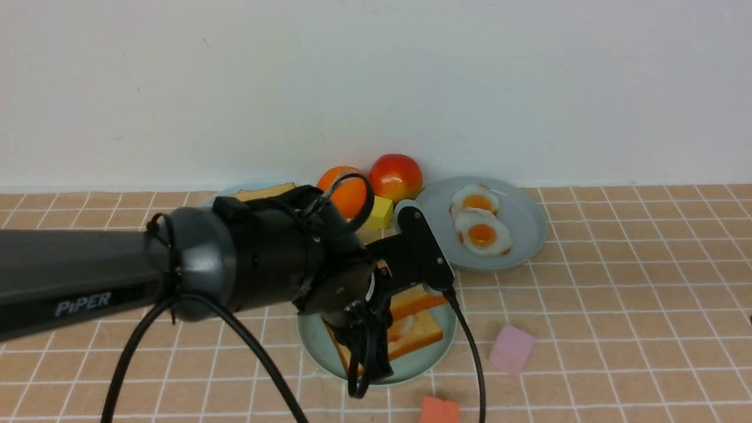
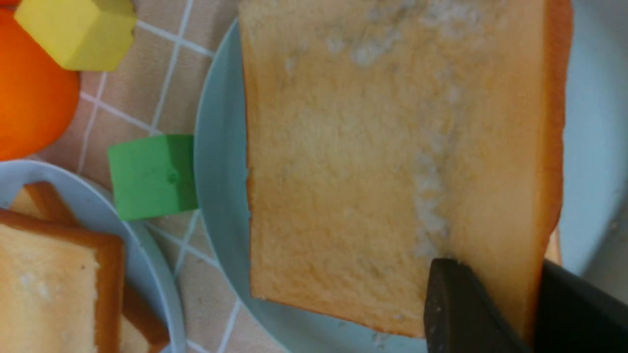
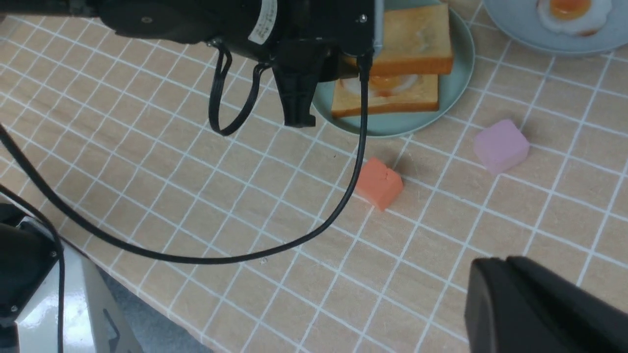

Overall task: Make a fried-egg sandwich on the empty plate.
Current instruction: Use the left arm to place a slice of bread on the fried egg in the middle

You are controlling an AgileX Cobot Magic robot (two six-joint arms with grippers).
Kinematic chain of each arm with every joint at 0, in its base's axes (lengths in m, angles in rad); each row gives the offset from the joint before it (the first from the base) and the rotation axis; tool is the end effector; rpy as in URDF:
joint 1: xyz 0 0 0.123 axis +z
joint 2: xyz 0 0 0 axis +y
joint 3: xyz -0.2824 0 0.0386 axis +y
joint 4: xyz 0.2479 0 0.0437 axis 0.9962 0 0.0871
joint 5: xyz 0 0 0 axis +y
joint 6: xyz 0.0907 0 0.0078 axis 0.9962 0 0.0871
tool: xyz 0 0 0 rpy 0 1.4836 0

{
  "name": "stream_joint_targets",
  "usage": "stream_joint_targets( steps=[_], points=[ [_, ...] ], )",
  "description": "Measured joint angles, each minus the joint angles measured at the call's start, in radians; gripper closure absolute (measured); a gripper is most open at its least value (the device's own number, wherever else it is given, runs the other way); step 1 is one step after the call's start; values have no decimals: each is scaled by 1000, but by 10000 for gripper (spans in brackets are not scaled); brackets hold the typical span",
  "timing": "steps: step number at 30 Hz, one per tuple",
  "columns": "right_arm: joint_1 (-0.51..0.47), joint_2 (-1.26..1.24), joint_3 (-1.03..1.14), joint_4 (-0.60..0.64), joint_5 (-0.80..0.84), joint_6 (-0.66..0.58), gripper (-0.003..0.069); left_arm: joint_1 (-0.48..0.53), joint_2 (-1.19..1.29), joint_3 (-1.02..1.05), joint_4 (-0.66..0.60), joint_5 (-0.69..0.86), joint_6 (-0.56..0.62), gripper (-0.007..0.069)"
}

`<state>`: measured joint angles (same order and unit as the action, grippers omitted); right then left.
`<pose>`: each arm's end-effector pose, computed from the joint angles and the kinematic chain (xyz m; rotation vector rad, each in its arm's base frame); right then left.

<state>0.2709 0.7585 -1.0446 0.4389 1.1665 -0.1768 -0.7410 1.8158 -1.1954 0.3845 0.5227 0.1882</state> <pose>0.0945 0.0632 0.3996 -0.5085 2.2728 0.6055 0.2915 -0.2435 0.2026 1.4681 2.1153 0.1640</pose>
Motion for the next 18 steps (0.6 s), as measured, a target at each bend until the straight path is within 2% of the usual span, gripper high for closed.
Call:
stream_joint_targets(
  steps=[18],
  points=[
    [0,0,0,11,-5,0,616,0,10,0,-22,26,-1,475]
  ],
)
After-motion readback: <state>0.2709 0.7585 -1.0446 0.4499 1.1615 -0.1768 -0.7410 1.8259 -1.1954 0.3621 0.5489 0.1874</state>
